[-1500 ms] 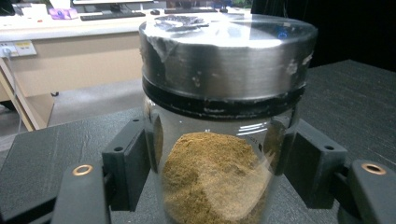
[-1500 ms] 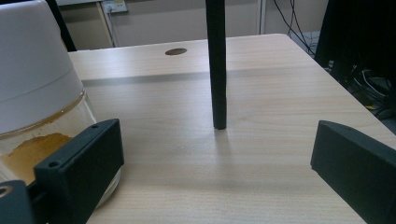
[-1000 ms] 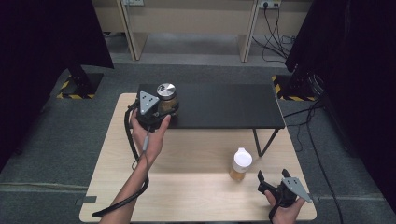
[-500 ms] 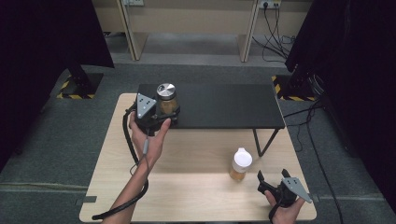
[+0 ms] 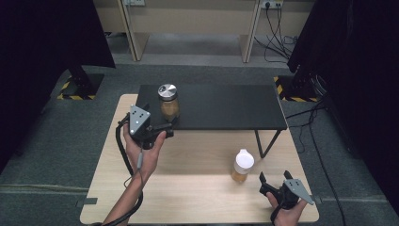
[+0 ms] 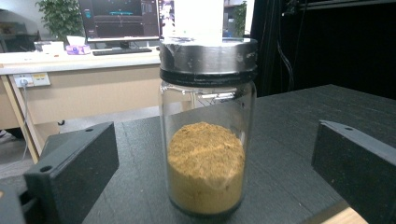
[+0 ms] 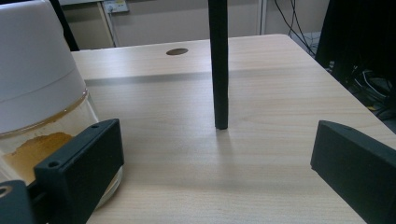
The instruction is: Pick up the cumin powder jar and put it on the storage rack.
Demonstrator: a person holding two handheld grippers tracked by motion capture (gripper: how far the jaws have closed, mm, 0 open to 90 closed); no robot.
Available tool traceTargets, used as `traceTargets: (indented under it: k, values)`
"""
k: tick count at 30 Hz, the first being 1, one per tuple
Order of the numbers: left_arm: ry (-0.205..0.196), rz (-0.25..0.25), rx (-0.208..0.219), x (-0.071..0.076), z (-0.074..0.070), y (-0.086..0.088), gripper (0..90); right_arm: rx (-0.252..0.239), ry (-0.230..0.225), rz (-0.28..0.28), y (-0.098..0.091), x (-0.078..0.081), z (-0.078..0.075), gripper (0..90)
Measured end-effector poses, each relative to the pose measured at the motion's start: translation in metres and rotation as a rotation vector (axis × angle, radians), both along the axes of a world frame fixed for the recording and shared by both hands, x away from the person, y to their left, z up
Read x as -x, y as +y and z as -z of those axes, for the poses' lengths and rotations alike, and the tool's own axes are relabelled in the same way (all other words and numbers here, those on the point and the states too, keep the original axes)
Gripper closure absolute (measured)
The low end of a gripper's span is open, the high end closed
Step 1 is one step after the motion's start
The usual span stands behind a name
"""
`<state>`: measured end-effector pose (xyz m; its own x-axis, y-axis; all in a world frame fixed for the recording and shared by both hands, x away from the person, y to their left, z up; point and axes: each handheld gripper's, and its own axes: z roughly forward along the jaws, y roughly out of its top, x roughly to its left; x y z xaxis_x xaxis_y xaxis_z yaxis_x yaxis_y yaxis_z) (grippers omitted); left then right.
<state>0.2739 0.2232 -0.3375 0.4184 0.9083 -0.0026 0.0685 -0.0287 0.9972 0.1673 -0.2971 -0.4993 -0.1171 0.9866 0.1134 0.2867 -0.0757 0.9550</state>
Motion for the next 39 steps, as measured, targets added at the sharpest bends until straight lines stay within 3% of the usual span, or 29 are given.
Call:
traceTargets:
  k: [21, 30, 39]
  values:
    - [-0.038, 0.04, 0.0, 0.035, 0.024, 0.015, 0.1, 0.006, -0.002, 0.001, 0.001, 0.0, 0.0, 2.6]
    - [-0.057, 0.062, -0.011, 0.053, 0.045, 0.017, 0.4, 0.009, -0.004, 0.002, 0.001, 0.001, 0.0, 2.5]
    - [-0.044, 0.063, -0.011, 0.06, 0.059, 0.017, 0.4, 0.01, -0.004, 0.002, 0.002, 0.001, 0.0, 2.5]
